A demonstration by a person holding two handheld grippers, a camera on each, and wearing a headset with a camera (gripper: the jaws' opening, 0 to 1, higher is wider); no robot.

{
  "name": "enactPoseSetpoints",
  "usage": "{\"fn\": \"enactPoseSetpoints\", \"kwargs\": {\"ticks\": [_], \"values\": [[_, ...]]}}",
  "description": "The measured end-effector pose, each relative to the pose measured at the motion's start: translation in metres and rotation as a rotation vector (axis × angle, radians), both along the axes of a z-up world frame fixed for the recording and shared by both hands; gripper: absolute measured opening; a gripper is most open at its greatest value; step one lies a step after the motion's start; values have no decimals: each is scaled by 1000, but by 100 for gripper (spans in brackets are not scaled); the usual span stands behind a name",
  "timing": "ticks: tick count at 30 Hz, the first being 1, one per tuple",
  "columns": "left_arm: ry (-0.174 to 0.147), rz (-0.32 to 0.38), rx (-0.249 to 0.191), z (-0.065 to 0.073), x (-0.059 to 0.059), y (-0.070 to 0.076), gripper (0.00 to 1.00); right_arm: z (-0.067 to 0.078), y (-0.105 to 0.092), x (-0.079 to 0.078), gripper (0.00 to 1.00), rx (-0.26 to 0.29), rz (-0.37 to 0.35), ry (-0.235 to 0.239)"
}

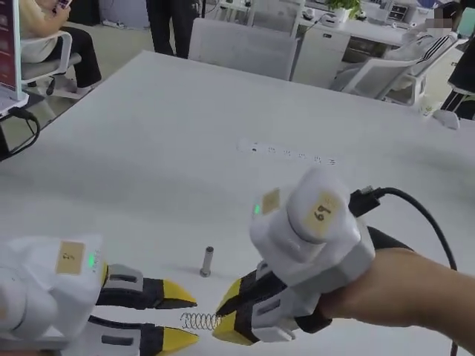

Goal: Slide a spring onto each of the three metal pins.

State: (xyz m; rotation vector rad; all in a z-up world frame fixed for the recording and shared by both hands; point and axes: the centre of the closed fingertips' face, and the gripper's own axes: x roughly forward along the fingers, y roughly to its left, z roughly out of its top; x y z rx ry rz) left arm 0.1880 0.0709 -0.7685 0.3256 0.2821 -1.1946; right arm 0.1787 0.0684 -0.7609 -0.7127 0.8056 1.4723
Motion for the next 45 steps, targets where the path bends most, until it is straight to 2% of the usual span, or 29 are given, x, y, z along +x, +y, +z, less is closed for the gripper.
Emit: {"fn": "enactPoseSetpoints", "kwargs": {"ticks": [8,13,17,25,27,30,31,37,45], "values": [[-7,-3,12,-2,-1,0,4,5,3,-3,8,3,1,8],[-6,7,-10,2,1,0,3,15,6,0,8,40,-19,3],[2,37,-53,8,6,2,3,22,9,5,8,71,-33,-15],[40,90,-139,19,12,7,2,35,17,14,8,154,-76,-41],[48,103,-163,23,14,8,2,39,20,16,8,185,-95,-40],[62,120,-208,29,17,10,2,49,28,20,8,263,-131,-40],[63,124,-219,30,17,10,2,51,28,20,8,273,-138,-29],[92,147,-283,38,21,11,2,58,35,24,8,333,-158,-47],[102,149,-307,42,22,9,2,63,41,27,7,378,-177,-66]]}}
